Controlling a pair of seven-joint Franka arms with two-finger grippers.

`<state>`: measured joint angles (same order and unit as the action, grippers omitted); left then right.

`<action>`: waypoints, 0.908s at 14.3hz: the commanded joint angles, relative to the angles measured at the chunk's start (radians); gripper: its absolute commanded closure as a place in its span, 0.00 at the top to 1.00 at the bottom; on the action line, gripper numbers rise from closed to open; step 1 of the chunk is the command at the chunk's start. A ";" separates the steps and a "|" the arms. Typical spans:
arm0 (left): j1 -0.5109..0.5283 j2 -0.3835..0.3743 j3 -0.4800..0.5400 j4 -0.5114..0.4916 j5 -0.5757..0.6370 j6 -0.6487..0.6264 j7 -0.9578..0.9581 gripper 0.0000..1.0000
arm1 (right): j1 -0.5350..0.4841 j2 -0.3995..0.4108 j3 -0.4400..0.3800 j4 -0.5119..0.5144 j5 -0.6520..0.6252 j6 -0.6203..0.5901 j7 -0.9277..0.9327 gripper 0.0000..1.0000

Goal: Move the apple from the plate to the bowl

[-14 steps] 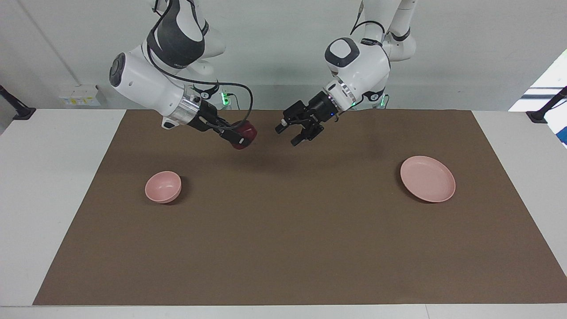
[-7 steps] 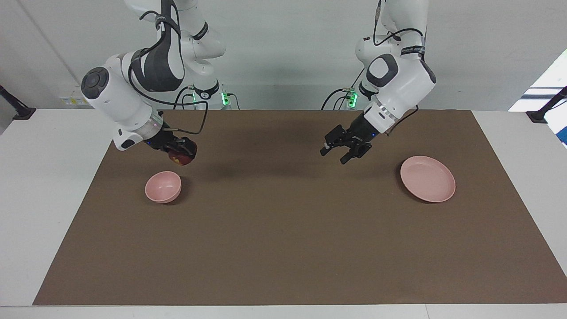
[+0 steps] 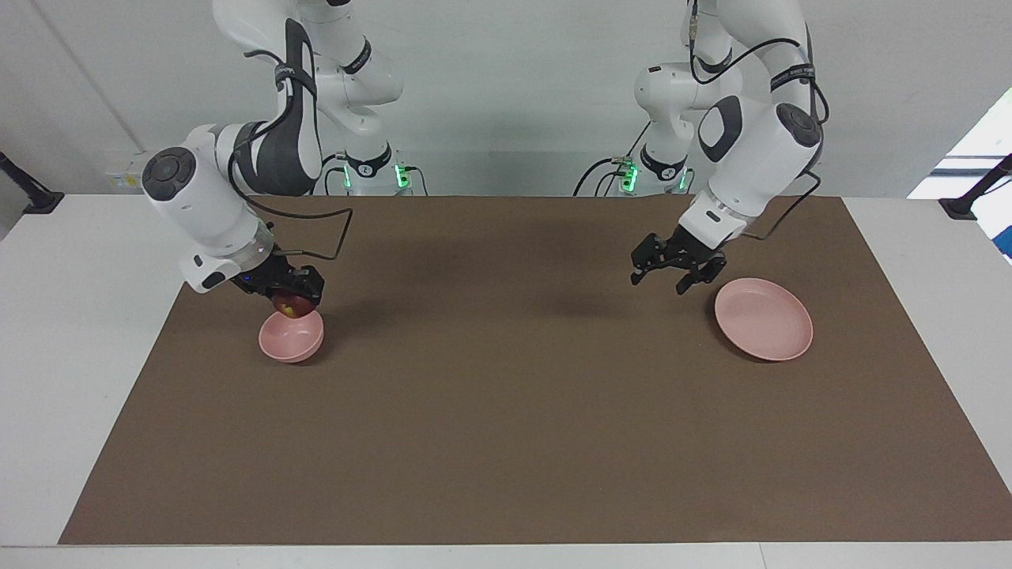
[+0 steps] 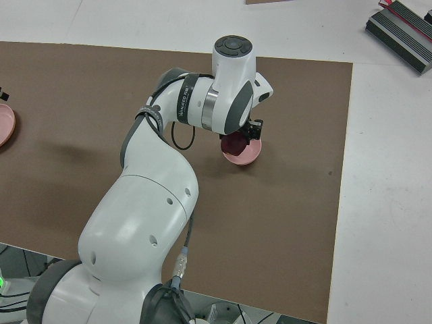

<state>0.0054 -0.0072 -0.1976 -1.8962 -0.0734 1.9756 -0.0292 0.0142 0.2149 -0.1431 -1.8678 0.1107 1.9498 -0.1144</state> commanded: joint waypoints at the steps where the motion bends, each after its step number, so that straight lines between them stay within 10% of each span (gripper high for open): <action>1: -0.021 0.006 0.033 0.176 0.058 -0.197 -0.006 1.00 | -0.008 0.020 0.008 -0.010 -0.020 0.055 -0.021 0.00; 7: -0.041 0.004 0.118 0.474 0.058 -0.567 0.037 1.00 | -0.008 0.047 0.008 0.004 -0.023 0.115 -0.010 0.00; 13: -0.068 -0.026 0.190 0.483 0.061 -0.615 0.046 1.00 | 0.004 0.073 0.010 0.006 -0.020 0.162 0.021 0.00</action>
<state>-0.0359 -0.0248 -0.0325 -1.4307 -0.0330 1.3842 0.0056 0.0175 0.2779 -0.1407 -1.8689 0.1101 2.0900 -0.1145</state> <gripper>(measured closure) 0.000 0.198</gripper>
